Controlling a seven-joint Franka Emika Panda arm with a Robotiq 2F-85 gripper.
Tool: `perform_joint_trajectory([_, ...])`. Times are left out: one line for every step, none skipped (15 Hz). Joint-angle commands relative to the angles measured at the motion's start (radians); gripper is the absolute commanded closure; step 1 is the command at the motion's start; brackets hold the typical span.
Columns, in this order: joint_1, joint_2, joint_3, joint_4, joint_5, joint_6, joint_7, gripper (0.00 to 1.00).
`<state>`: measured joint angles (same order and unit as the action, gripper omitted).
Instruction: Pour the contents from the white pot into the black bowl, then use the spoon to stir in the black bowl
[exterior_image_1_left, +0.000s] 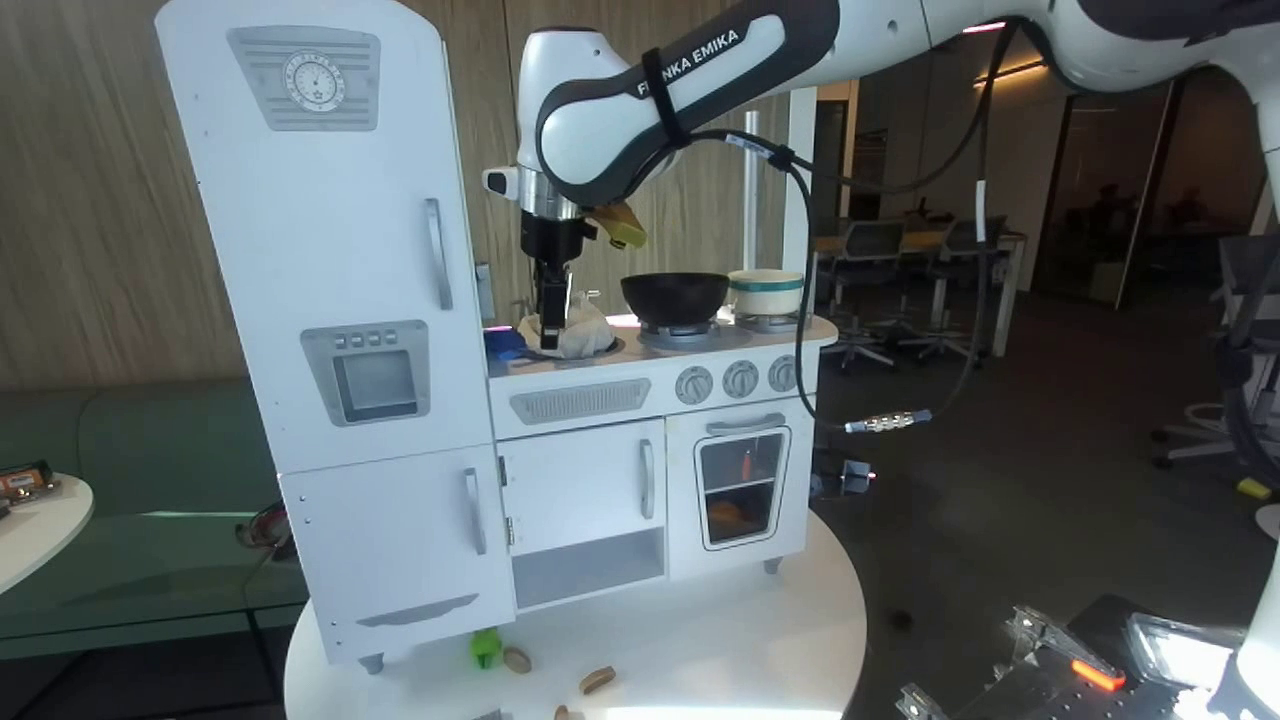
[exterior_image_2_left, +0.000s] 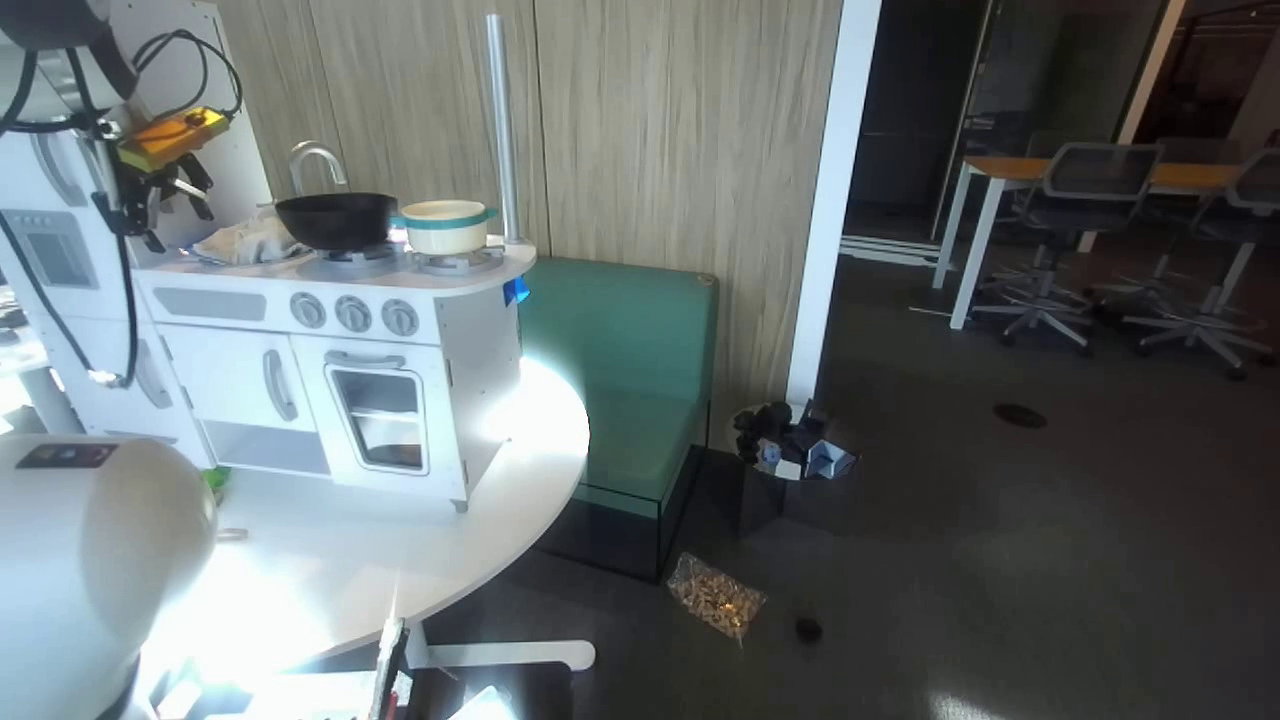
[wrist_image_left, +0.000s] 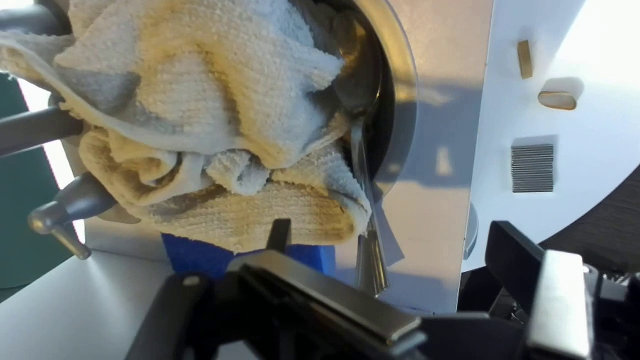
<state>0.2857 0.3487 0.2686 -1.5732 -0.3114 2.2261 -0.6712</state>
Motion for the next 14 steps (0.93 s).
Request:
perform_joint_trajectory([0.001,0.097,0.013,0.129,0.027,0.002,-0.061,0.00])
perform_joint_trajectory([0.002,0.114,0.017,0.147,0.037,-0.001,-0.075,0.00])
perform_joint_trajectory([0.003,0.130,0.021,0.166,0.053,-0.015,-0.082,0.00])
perform_joint_trajectory([0.004,0.142,0.024,0.179,0.066,-0.025,-0.090,0.00])
perform_joint_trajectory([0.003,0.148,0.028,0.185,0.081,-0.028,-0.092,0.00])
perform_joint_trajectory([0.003,0.152,0.030,0.189,0.095,-0.024,-0.090,0.00])
perform_joint_trajectory([0.002,0.153,0.029,0.190,0.104,-0.023,-0.088,0.00])
perform_joint_trajectory([0.001,0.157,0.029,0.193,0.110,-0.022,-0.091,0.00])
perform_joint_trajectory([0.000,0.162,0.026,0.199,0.116,-0.020,-0.087,0.00])
perform_joint_trajectory([-0.003,0.166,0.025,0.203,0.125,-0.023,-0.085,0.00])
perform_joint_trajectory([-0.004,0.170,0.028,0.210,0.135,-0.027,-0.088,0.25])
perform_joint_trajectory([-0.003,0.170,0.026,0.211,0.137,-0.026,-0.082,0.26])
perform_joint_trajectory([-0.002,0.169,0.024,0.209,0.137,-0.023,-0.080,0.35])
perform_joint_trajectory([-0.003,0.166,0.023,0.205,0.137,-0.019,-0.078,0.42])
